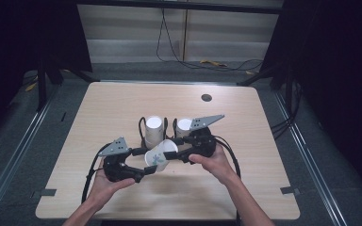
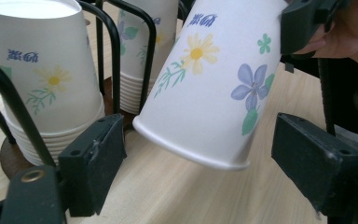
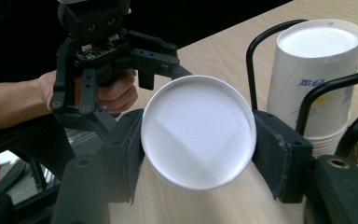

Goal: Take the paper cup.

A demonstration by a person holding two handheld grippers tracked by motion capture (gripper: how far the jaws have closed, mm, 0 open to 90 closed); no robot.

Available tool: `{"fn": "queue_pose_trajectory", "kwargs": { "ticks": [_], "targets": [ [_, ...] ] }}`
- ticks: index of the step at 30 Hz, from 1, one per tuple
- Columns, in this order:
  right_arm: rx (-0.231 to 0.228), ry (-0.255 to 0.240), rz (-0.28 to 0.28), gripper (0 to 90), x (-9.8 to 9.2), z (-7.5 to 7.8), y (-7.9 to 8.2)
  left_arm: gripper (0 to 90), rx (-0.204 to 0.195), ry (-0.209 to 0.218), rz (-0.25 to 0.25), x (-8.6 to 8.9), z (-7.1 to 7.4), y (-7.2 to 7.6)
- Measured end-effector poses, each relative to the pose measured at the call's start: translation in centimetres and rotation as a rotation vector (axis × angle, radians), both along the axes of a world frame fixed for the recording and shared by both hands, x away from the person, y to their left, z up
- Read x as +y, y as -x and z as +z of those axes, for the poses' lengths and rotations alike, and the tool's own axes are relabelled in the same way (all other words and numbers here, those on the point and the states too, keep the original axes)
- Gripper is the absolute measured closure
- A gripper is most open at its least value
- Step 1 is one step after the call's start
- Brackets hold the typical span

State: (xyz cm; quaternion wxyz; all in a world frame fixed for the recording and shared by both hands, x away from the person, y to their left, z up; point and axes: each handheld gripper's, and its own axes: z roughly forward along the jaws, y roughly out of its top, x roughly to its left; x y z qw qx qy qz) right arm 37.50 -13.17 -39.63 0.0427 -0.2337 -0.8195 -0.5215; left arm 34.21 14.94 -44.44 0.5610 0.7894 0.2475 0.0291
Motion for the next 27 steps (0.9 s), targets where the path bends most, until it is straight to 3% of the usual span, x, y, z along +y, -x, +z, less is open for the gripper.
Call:
{"fn": "queue_pose_trajectory", "kwargs": {
  "ticks": [20, 27],
  "targets": [
    [0.027, -0.015, 0.02, 38.6, 0.4, -1.0, 0.2, 17.7, 0.001, 0.01, -0.025, -0.3, -0.7, -0.1],
    [0.03, -0.027, 0.026, 38.6, 0.4, -1.1, 0.3, 18.0, 0.008, -0.017, -0.045, -0.5, -1.1, -0.3]
  ]
}}
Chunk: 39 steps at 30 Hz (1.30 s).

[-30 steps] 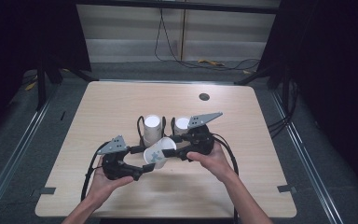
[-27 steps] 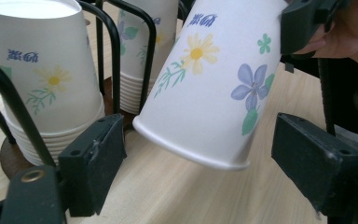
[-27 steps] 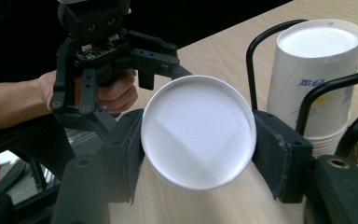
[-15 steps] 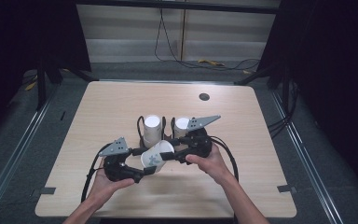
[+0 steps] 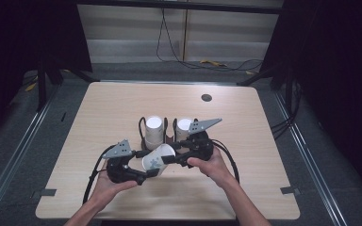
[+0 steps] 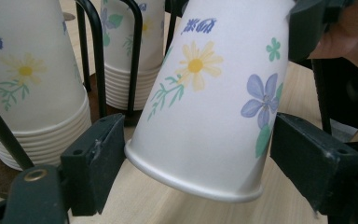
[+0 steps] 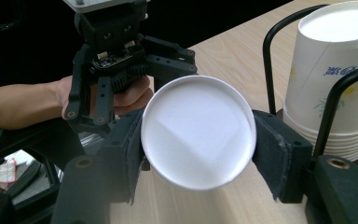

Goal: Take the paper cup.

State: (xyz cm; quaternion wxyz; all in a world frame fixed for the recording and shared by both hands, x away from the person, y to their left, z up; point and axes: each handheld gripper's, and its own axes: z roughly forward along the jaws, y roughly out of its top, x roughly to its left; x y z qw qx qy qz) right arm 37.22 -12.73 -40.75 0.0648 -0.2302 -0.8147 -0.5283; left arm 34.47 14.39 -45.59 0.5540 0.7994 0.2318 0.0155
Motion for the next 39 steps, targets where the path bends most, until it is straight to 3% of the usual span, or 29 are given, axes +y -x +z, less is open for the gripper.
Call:
{"fn": "queue_pose_trajectory", "kwargs": {
  "ticks": [8, 11, 25, 39],
  "targets": [
    [0.013, -0.025, 0.005, 38.6, 0.12, -0.26, -0.07, 17.5, -0.021, 0.008, -0.007, 0.09, -0.09, -0.02],
    [0.019, -0.036, 0.004, 38.6, 0.13, -0.32, -0.13, 17.4, -0.007, 0.016, -0.008, 0.09, -0.17, -0.11],
    [0.035, -0.064, 0.014, 38.6, 0.37, -0.39, -0.29, 17.3, -0.012, 0.051, -0.019, 0.06, -0.49, -0.19],
    [0.035, -0.059, 0.02, 38.3, 0.35, -0.33, -0.3, 21.0, -0.046, 0.03, -0.026, -0.09, -0.63, 0.03]
  ]
}}
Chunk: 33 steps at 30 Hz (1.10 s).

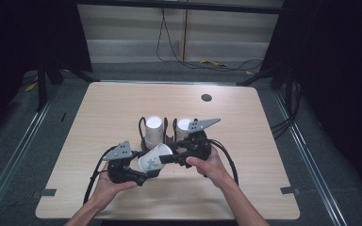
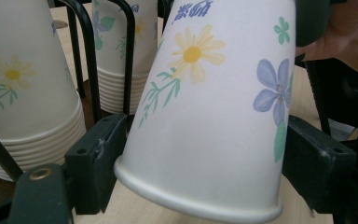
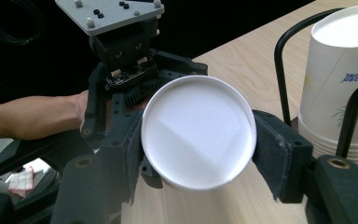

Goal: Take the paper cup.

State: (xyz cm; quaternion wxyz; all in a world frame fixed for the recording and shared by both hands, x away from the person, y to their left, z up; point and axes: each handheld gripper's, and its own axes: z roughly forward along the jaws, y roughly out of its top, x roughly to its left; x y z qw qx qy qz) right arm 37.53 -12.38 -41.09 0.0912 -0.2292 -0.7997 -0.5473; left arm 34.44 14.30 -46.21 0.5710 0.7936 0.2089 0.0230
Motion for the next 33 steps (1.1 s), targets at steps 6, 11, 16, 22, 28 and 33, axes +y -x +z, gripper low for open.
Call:
{"fn": "queue_pose_trajectory", "kwargs": {
  "ticks": [6, 11, 16, 22, 28, 33],
  "targets": [
    [0.014, 0.002, 0.01, 37.6, -0.12, -0.03, -0.2, 23.1, -0.009, -0.005, -0.005, 0.09, 0.04, 0.02],
    [0.019, 0.0, 0.01, 37.0, -0.12, -0.02, -0.27, 23.6, -0.003, -0.002, -0.003, 0.15, 0.07, 0.0],
    [0.013, 0.015, 0.008, 36.1, -0.06, 0.01, -0.27, 23.6, 0.007, -0.001, -0.006, 0.27, 0.09, -0.04],
    [0.017, 0.027, 0.0, 31.7, -0.07, -0.07, -0.3, 23.6, 0.013, -0.013, -0.009, 0.21, 0.07, 0.06],
    [0.008, 0.042, 0.002, 27.8, -0.12, 0.03, -0.22, 23.9, 0.02, -0.019, -0.01, 0.3, 0.14, 0.07],
    [-0.003, 0.066, -0.001, 22.4, -0.05, 0.13, -0.07, 23.9, 0.021, -0.037, -0.008, 0.33, 0.16, 0.12]
  ]
}}
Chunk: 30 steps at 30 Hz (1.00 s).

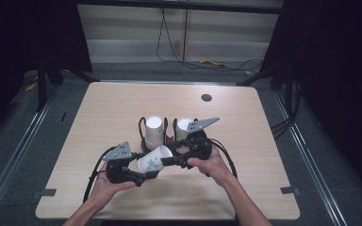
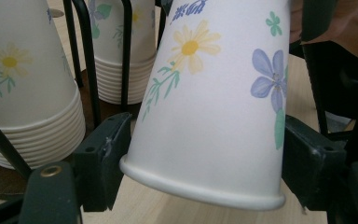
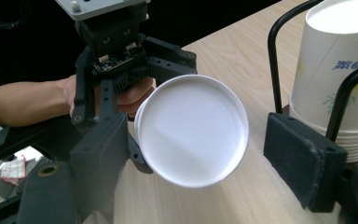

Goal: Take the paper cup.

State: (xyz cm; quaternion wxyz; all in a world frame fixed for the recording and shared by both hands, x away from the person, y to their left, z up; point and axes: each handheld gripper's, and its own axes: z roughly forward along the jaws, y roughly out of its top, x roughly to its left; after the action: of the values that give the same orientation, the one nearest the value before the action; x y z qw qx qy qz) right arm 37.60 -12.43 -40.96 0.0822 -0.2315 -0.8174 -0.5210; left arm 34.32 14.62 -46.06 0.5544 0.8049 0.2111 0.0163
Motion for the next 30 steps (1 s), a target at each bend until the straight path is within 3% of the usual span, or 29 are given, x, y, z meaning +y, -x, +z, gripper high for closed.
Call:
{"fn": "queue_pose_trajectory", "kwargs": {
  "ticks": [6, 16, 21, 30],
  "targets": [
    [-0.014, 0.022, -0.004, 21.6, -0.26, 0.23, 0.02, 23.8, 0.011, -0.029, 0.011, -0.06, -0.07, -0.05],
    [-0.037, 0.045, -0.004, 22.9, -0.96, 0.66, 0.37, 24.4, 0.018, -0.075, -0.014, -0.15, -0.08, -0.13],
    [-0.051, 0.087, 0.009, 21.5, -0.9, 0.71, 0.56, 24.5, 0.002, -0.108, -0.029, -0.29, 0.47, -0.22],
    [-0.066, 0.152, 0.043, 20.0, -0.56, 0.55, 0.75, 24.5, -0.007, -0.171, -0.057, -0.74, 0.02, 0.14]
  ]
}}
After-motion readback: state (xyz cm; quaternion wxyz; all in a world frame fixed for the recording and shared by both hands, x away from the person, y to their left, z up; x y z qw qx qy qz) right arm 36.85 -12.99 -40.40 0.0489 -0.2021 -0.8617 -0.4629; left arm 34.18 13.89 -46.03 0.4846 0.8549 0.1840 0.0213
